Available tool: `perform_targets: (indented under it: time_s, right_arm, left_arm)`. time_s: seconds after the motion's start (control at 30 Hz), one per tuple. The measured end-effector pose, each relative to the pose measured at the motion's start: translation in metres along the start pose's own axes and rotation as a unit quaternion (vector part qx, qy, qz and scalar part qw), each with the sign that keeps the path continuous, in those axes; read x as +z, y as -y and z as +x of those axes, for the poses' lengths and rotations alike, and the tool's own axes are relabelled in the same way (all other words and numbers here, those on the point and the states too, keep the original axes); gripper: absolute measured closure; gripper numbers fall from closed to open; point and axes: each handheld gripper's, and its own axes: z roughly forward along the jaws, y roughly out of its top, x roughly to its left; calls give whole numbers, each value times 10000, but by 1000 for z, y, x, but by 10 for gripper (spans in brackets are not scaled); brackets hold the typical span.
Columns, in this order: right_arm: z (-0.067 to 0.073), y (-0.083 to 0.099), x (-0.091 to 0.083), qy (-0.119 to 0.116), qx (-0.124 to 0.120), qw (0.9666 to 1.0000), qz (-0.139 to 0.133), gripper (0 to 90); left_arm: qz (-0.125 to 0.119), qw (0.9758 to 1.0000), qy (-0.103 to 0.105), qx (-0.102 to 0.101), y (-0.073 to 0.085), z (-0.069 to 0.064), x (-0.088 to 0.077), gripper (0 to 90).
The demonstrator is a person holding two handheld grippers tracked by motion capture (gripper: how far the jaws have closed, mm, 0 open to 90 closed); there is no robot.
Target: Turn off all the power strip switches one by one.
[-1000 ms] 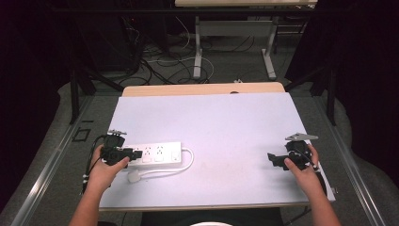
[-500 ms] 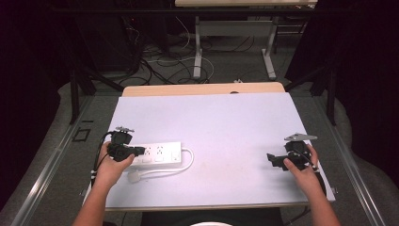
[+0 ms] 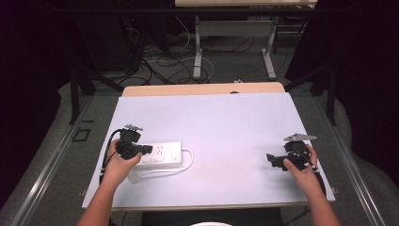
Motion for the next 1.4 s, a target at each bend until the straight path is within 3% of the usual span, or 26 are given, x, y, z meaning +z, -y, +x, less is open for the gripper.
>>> perform_targets:
  time_s: [0.53, 0.7, 1.1, 1.23, 1.3, 1.4]
  right_arm:
    - [1, 0, 0, -24, -18, 10000, 16, 0]
    - [0, 0, 0, -24, -27, 10000, 21, 0]
    - [0, 1, 1, -28, -25, 10000, 19, 0]
    - [0, 1, 1, -45, -29, 10000, 17, 0]
    - [1, 1, 0, -19, -24, 10000, 28, 0]
    - [0, 1, 1, -38, -39, 10000, 20, 0]
  left_arm:
    - [216, 9992, 250, 214, -8, -22, 23, 899]
    - [317, 9984, 295, 370, -10, -28, 30, 899]
    - [455, 9974, 296, 476, -16, -39, 45, 900]
    - [438, 9977, 296, 426, -17, -43, 50, 900]
    - [443, 9972, 303, 524, -18, -42, 53, 900]
    - [454, 9976, 295, 438, -18, -44, 56, 900]
